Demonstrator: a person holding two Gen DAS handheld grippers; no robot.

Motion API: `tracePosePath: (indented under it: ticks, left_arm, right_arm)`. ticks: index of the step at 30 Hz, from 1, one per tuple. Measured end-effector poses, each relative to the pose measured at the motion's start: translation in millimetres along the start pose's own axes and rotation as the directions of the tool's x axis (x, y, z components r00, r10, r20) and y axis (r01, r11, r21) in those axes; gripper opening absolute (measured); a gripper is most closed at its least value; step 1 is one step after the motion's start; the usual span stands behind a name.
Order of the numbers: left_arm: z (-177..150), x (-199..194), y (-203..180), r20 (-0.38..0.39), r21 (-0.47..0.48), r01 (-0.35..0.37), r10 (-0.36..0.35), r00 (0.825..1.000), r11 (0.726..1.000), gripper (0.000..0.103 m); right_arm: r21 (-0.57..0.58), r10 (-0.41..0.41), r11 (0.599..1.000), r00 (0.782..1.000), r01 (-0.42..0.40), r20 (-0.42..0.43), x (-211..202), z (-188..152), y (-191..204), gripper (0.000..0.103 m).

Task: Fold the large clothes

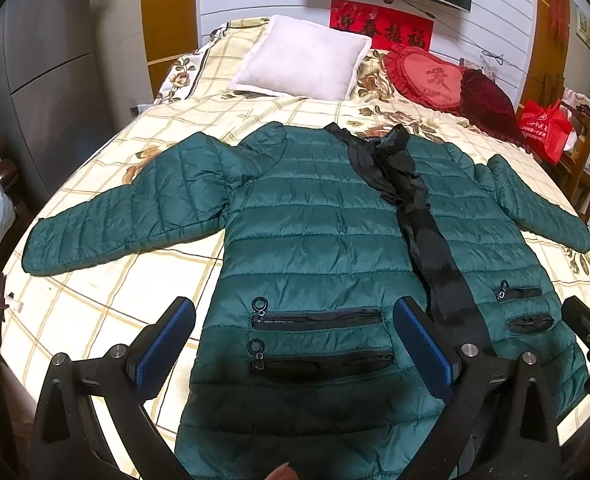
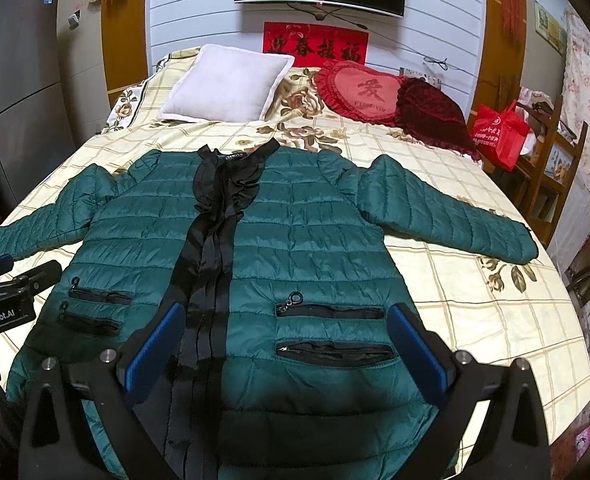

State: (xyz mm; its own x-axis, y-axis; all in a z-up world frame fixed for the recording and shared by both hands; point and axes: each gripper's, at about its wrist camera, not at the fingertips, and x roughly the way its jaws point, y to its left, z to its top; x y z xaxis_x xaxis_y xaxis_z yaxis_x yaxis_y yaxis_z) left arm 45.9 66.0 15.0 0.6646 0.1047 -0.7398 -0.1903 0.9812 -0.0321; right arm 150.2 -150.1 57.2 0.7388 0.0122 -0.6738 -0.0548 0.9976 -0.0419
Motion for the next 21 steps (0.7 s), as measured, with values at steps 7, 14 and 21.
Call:
tracePosePath:
  ticks: [7,14,21]
  left_arm:
    - [-1.6,5.8,3.2,-0.003,-0.016,0.021,-0.021,1.000,1.000,0.073]
    - [0.5,19.1,39.9,0.031,-0.035,0.037,-0.036,0.999,0.999,0.076]
    - [17.1,21.6,91.2,0.070,0.023,0.026,-0.028,0.997,0.999,0.076]
  right_arm:
    - [-0.003,-0.003,1.000,1.000,0.003,-0.005,2.8,-0.7,-1.2,0.102]
    - [-0.041,-0.002,0.999,1.000,0.002,0.010,11.1,-7.2,-12.3,0.102]
    - [-0.129,0.006,0.992,0.996,0.005,0.083,16.7,-9.2,-35.3,0.102]
